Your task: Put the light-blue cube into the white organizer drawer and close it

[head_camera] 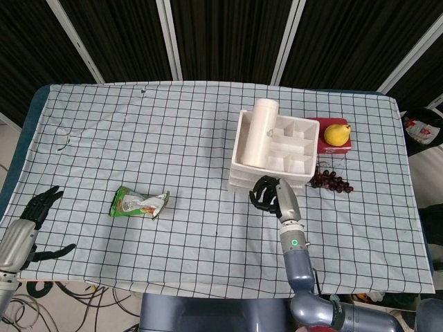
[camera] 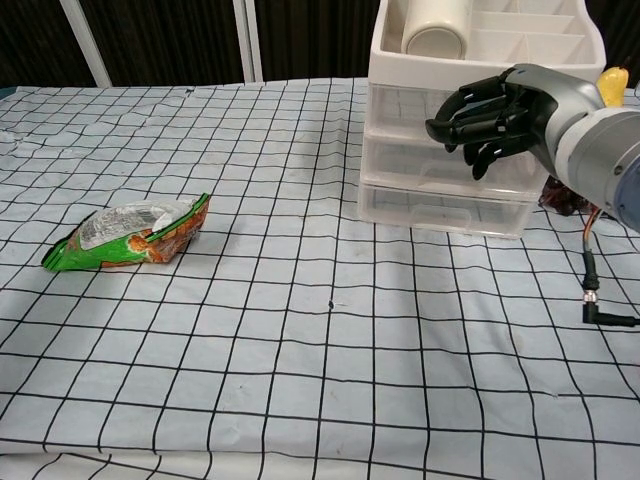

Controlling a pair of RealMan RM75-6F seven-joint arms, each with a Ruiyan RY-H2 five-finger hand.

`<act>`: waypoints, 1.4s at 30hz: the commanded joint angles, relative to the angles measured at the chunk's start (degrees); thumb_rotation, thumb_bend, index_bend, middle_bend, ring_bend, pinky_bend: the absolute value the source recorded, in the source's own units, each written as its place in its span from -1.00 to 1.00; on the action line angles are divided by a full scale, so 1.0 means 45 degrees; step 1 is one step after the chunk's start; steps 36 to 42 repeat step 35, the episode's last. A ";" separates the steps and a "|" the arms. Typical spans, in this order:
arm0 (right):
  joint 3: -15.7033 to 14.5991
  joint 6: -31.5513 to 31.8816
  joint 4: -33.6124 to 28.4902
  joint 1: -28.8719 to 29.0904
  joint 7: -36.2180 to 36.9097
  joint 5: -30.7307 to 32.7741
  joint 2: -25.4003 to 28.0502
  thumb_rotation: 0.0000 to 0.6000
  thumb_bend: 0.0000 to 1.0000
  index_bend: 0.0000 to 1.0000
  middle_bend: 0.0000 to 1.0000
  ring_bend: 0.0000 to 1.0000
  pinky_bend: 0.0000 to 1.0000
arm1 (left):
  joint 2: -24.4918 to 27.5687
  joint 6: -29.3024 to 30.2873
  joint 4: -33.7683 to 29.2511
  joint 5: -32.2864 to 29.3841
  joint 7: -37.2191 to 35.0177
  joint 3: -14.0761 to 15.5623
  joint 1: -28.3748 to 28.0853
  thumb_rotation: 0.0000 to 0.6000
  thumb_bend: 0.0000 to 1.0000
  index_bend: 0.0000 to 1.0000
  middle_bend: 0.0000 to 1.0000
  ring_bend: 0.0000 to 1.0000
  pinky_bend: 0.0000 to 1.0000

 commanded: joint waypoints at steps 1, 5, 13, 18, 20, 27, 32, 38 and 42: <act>-0.0377 0.0126 -0.0385 -0.0270 0.0089 -0.0222 0.0254 1.00 -0.27 0.25 0.31 0.36 0.28 | -0.0002 0.0000 0.0003 0.0016 0.0009 0.0007 0.0000 1.00 -0.95 -1.00 -1.00 -1.00 -1.00; -0.1357 0.0245 -0.1152 -0.0961 0.0251 -0.0744 0.0951 1.00 -0.27 0.25 0.29 0.35 0.28 | 0.0006 -0.0021 0.0016 0.0041 0.0007 0.0034 -0.0001 1.00 -0.95 -1.00 -1.00 -1.00 -1.00; -0.3965 0.0815 -0.2081 -0.2674 0.0340 -0.4133 0.3854 1.00 -0.28 0.15 0.05 0.09 0.08 | 0.0018 0.0011 0.0051 0.0045 0.0165 0.0048 0.0037 1.00 -0.95 -1.00 -1.00 -1.00 -1.00; -0.5555 0.1862 -0.1275 -0.3686 0.0208 -0.7357 0.5973 1.00 -0.48 -0.81 -0.59 -0.77 -0.53 | 0.0004 -0.0090 0.0078 -0.0077 0.0425 0.0032 0.0038 1.00 -0.95 -1.00 -1.00 -1.00 -1.00; -0.5992 0.2293 -0.0747 -0.4000 0.0108 -0.8327 0.6741 1.00 -0.58 -0.99 -0.82 -0.95 -0.62 | -0.0020 -0.0121 0.0115 -0.0138 0.0666 0.0017 0.0049 1.00 -0.95 -1.00 -1.00 -1.00 -1.00; -0.6527 0.4169 0.1114 -0.4982 -0.0212 -1.0280 0.7986 1.00 -0.76 -1.00 -1.00 -1.00 -0.69 | -0.0099 -0.0034 0.0168 -0.0276 0.1410 -0.0039 0.0160 1.00 -0.95 -1.00 -1.00 -1.00 -1.00; -0.6637 0.5045 0.2473 -0.5515 -0.0089 -1.0811 0.7986 1.00 -0.77 -1.00 -1.00 -1.00 -0.69 | -0.0141 -0.0122 0.0223 -0.0622 0.2110 -0.0139 0.0223 1.00 -0.96 -1.00 -1.00 -1.00 -1.00; -0.6575 0.5001 0.2696 -0.5632 0.0504 -1.0598 0.7868 1.00 -0.77 -1.00 -1.00 -1.00 -0.69 | -0.0174 -0.0145 0.0205 -0.0748 0.2550 -0.0190 0.0248 1.00 -0.97 -1.00 -1.00 -1.00 -1.00; -0.6575 0.5001 0.2696 -0.5632 0.0504 -1.0598 0.7868 1.00 -0.77 -1.00 -1.00 -1.00 -0.69 | -0.0174 -0.0145 0.0205 -0.0748 0.2550 -0.0190 0.0248 1.00 -0.97 -1.00 -1.00 -1.00 -1.00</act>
